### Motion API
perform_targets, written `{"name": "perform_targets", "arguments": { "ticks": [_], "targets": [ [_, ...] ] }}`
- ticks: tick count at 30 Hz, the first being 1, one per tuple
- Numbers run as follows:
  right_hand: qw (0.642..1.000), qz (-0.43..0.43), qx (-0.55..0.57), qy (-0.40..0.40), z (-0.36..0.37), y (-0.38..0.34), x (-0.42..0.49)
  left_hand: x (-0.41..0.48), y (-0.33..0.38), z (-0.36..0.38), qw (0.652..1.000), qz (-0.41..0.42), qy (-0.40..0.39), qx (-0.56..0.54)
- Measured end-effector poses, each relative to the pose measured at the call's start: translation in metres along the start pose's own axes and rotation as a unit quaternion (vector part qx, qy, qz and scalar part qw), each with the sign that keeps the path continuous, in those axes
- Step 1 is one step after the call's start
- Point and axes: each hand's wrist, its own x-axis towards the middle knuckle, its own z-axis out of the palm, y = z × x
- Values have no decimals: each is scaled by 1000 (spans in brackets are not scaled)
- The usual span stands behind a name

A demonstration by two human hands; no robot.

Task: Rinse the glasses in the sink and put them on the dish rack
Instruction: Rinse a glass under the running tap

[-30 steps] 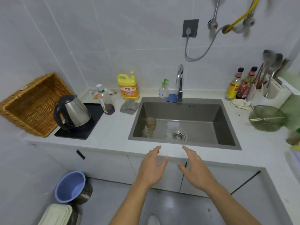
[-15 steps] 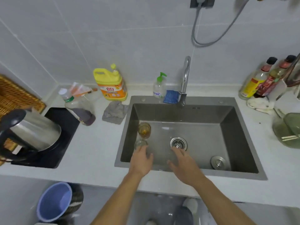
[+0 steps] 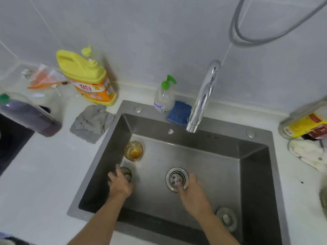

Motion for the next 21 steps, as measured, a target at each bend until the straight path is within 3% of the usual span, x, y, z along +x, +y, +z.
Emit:
{"name": "perform_targets", "arguments": {
  "ticks": [3,8,14,18,21],
  "targets": [
    [993,-32,92,71,-24,-17,18,8,4,3,1000,-1,10,-1],
    [964,-136,146,177,-47,-55,40,-19,37,-2,994,96,-46,-15],
    [920,-111,318,201,-63,-93,49,-43,106,-25,968,156,-125,-151],
    [932,-68,300,191,-72,-94,47,-57,138,-35,941,215,-167,-203],
    [946,-52,270,172,-70,-87,43,-61,150,-41,927,212,-194,-241]
  ]
}}
